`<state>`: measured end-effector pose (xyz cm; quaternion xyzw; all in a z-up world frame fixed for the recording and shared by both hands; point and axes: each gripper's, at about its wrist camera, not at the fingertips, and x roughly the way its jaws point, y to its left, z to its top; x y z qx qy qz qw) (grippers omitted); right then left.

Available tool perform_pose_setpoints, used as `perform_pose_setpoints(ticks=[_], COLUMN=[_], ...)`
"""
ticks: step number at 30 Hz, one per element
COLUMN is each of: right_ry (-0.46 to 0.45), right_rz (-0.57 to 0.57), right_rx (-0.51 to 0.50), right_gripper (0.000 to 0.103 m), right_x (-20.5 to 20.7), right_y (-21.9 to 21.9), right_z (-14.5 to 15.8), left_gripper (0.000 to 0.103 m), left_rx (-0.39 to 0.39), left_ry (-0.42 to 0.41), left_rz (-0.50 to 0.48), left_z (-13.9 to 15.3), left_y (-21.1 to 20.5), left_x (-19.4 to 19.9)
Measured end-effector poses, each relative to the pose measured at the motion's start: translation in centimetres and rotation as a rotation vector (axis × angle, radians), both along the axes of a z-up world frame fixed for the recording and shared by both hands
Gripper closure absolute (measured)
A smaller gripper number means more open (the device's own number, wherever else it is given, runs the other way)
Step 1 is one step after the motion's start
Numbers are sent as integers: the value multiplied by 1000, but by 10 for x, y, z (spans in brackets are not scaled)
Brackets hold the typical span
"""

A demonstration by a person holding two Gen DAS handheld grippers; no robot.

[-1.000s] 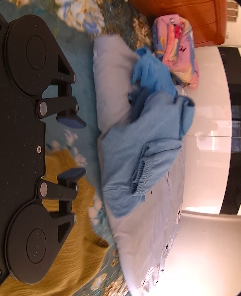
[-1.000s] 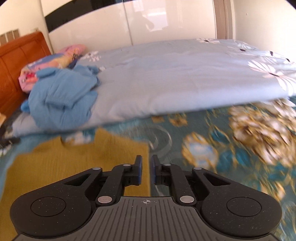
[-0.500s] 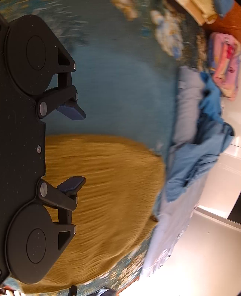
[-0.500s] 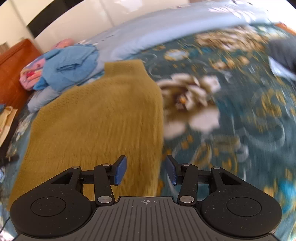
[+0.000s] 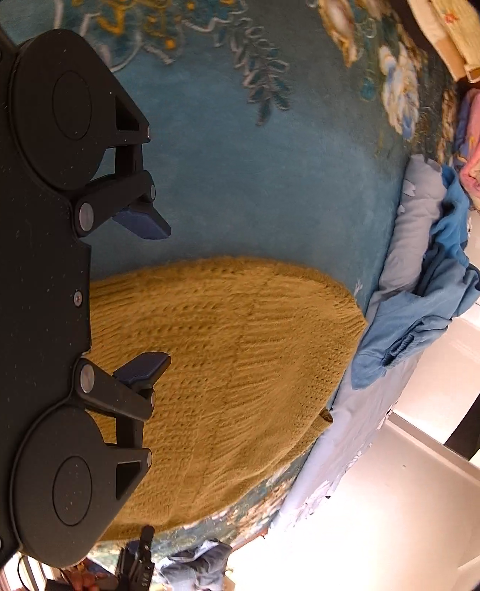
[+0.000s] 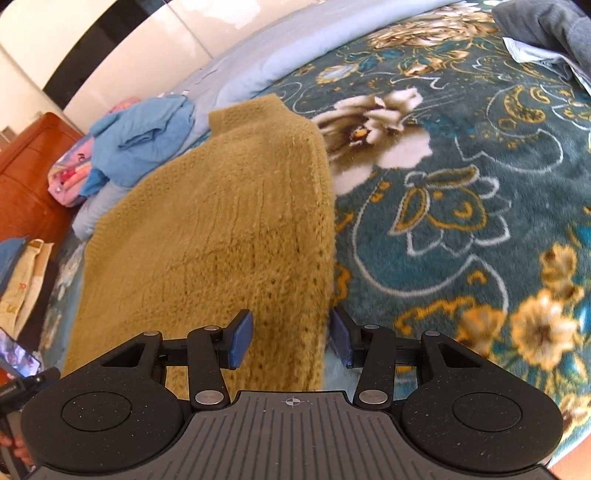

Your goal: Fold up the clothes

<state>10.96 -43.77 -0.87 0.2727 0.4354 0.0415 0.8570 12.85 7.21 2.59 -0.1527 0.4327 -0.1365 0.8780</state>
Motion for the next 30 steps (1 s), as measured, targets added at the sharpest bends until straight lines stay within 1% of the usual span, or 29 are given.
perform_pose_setpoints(ticks=[13, 17, 18, 21, 22, 23, 24, 25, 26, 27, 28, 29, 30], right_ry=[-26, -35, -39, -49, -51, -51, -47, -39, -37, -48, -58, -67, -78], right_rz=[-8, 6, 8, 9, 7, 3, -2, -10, -17, -23, -30, -41, -50], right_rx=[104, 123, 130, 159, 170, 181, 188, 187, 187, 190, 193, 195, 186], right_gripper=[60, 60, 59, 59, 59, 62, 77, 84, 86, 92, 93, 93, 94], right_x=[-21, -23, -22, -21, -21, -20, -20, -19, -19, -20, -20, -21, -21], right_y=[-5, -4, -3, -2, -1, 0, 1, 2, 4, 5, 6, 6, 5], right_z=[-11, -13, -14, -16, -17, -18, -18, -19, -19, -18, -16, -14, -11], left_gripper=[38, 38, 38, 38, 38, 38, 39, 46, 50, 64, 82, 93, 96], left_rx=[22, 6, 0, -35, -51, -67, -83, -88, -87, -86, -85, -80, -73], left_ry=[70, 77, 74, 60, 56, 55, 52, 50, 49, 47, 46, 44, 43], left_rz=[-5, 6, 15, 48, 60, 71, 77, 82, 86, 90, 95, 97, 99], left_z=[-6, -9, -10, -14, -14, -15, -15, -15, -14, -13, -13, -11, -9], left_y=[-12, -10, -10, -9, -9, -8, -8, -10, -12, -14, -16, -18, -20], left_x=[-18, -20, -21, -21, -21, -21, -21, -22, -22, -22, -22, -22, -23])
